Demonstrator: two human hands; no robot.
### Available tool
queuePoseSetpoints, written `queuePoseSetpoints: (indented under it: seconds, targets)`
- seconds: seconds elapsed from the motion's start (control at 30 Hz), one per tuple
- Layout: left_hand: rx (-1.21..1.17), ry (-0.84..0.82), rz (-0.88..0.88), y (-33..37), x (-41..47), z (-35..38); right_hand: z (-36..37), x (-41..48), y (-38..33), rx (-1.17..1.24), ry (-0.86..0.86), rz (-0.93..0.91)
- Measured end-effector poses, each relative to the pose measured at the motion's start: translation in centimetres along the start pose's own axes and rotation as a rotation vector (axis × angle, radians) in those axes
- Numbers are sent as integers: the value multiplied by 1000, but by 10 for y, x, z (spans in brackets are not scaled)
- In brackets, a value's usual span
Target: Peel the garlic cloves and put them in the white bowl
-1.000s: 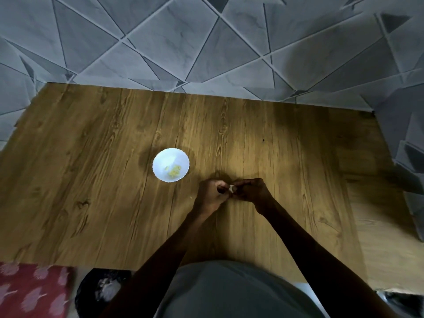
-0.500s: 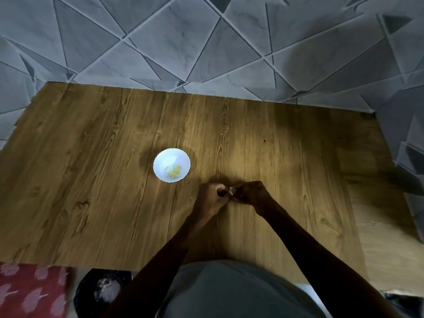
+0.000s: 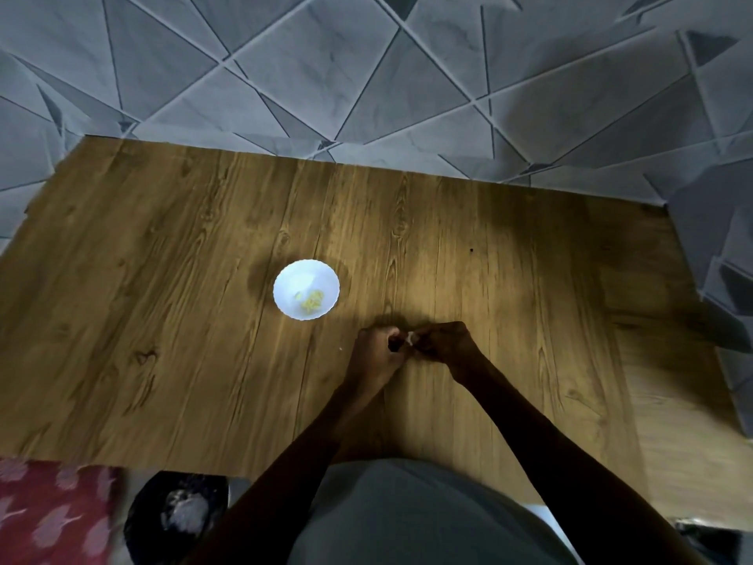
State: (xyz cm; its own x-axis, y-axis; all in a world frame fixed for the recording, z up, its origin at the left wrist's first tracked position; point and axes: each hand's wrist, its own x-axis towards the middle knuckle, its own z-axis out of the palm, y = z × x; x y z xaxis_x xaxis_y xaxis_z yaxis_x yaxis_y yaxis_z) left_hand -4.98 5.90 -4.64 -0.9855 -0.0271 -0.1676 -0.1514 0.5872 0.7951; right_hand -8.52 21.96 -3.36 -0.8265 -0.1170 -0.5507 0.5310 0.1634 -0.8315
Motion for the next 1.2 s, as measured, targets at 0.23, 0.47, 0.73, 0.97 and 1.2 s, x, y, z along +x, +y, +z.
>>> queuePoseSetpoints:
  seconds: [0.23, 0.47, 0.73, 0.97, 1.2]
  targets:
    - [73, -84, 60, -5, 0, -4, -3, 2, 2, -32, -36, -77]
    - [248, -171, -49, -6, -3, 5, -7, 3, 7, -2, -116, -183]
    - [299, -168, -48, -5, -13, 8, -6, 1, 9, 32, -133, -228]
    - [260, -118, -46, -8, -15, 13, -5, -1, 10, 55, -136, -233]
    - [161, -91, -79, 0, -6, 8, -4, -4, 10, 27, -92, -192]
